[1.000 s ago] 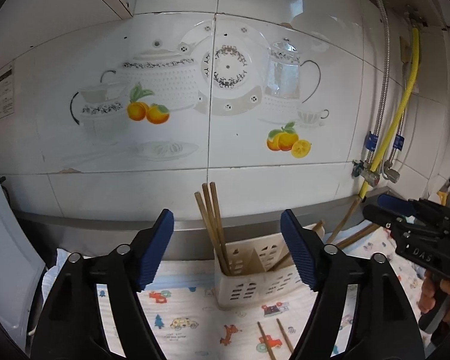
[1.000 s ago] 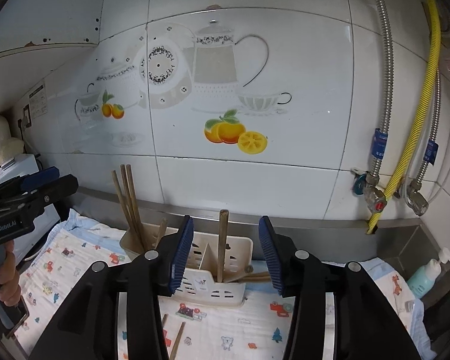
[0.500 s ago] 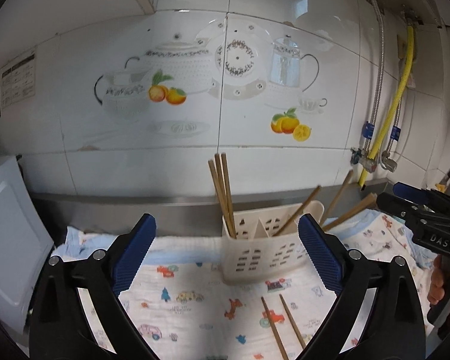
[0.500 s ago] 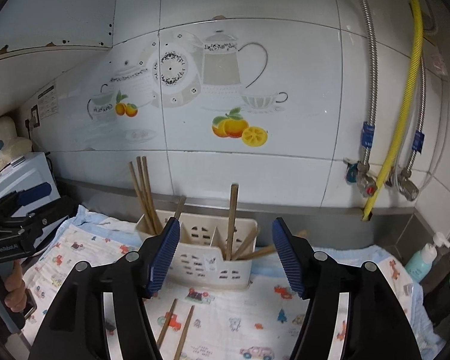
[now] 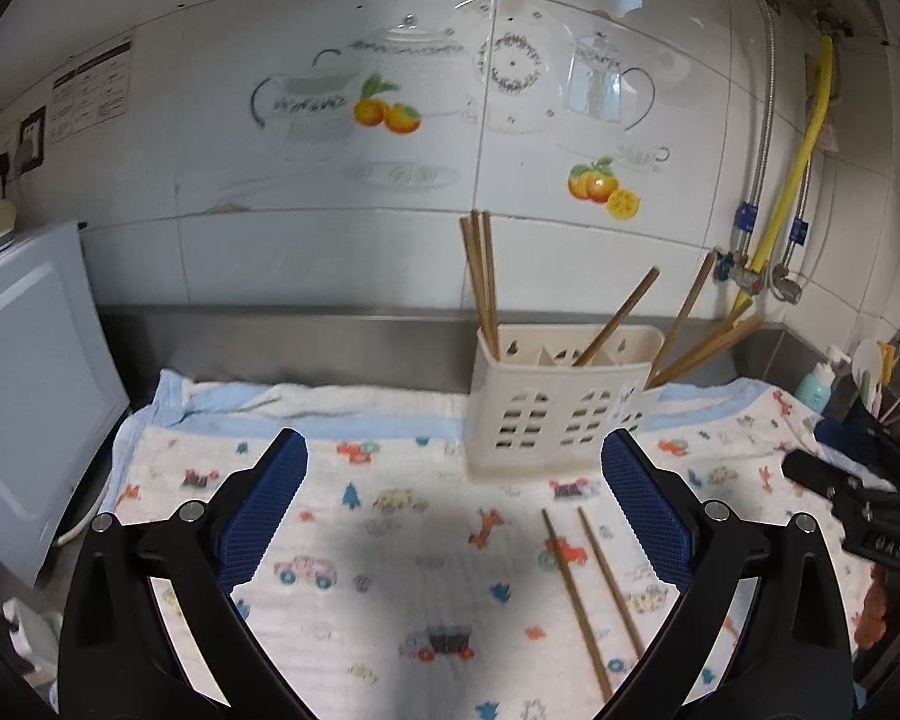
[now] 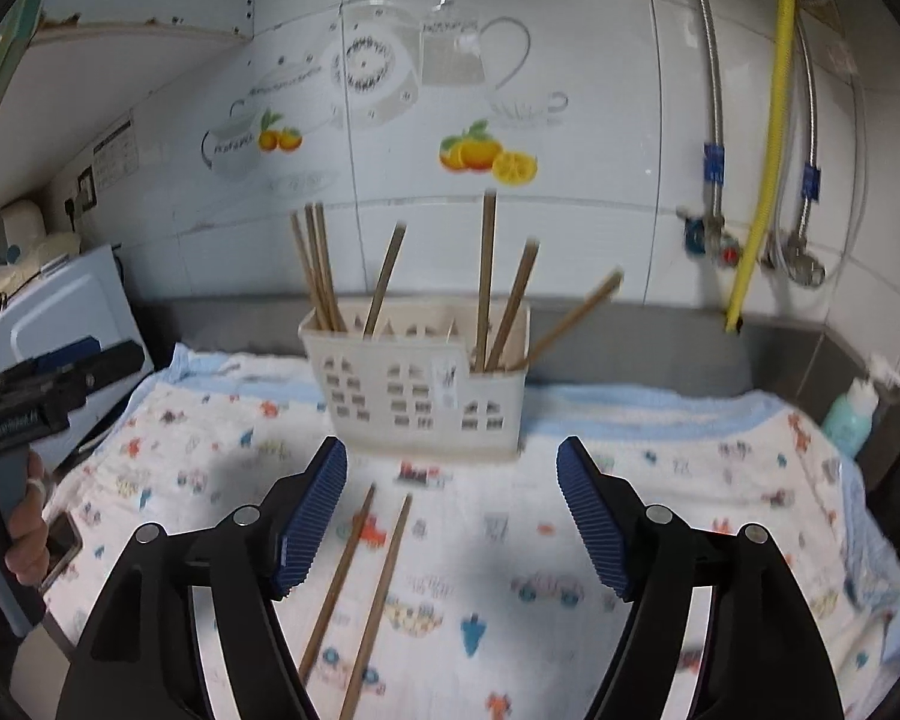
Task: Organize utensils
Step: 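Raise both open tools away from the holder toward the remaining chopsticks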
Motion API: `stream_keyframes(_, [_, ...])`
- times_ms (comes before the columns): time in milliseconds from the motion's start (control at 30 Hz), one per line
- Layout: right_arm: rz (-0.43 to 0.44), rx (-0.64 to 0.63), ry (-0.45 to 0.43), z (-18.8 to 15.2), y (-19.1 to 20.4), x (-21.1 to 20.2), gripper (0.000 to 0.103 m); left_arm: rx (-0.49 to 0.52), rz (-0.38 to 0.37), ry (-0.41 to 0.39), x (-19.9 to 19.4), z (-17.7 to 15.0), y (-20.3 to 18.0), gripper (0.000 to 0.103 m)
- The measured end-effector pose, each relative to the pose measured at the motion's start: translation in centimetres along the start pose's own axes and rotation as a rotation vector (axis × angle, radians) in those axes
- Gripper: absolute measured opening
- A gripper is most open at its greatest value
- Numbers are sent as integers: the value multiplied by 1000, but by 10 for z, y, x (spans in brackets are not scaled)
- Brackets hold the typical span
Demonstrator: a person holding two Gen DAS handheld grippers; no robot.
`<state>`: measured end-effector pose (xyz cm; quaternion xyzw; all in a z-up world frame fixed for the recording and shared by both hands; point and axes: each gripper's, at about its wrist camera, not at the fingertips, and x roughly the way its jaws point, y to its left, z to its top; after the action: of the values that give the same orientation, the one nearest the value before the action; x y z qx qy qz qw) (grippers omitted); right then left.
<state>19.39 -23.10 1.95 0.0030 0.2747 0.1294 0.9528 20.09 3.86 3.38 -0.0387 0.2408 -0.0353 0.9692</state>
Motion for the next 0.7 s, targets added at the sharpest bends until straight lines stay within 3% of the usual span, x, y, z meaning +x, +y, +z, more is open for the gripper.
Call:
stream_keyframes(567, [6, -4, 106, -91, 34, 10, 70, -7, 79, 49, -6, -55, 13, 98])
stream_keyframes(700, [30, 12, 140, -103, 40, 18, 63, -27, 85, 59, -6, -64, 19, 98])
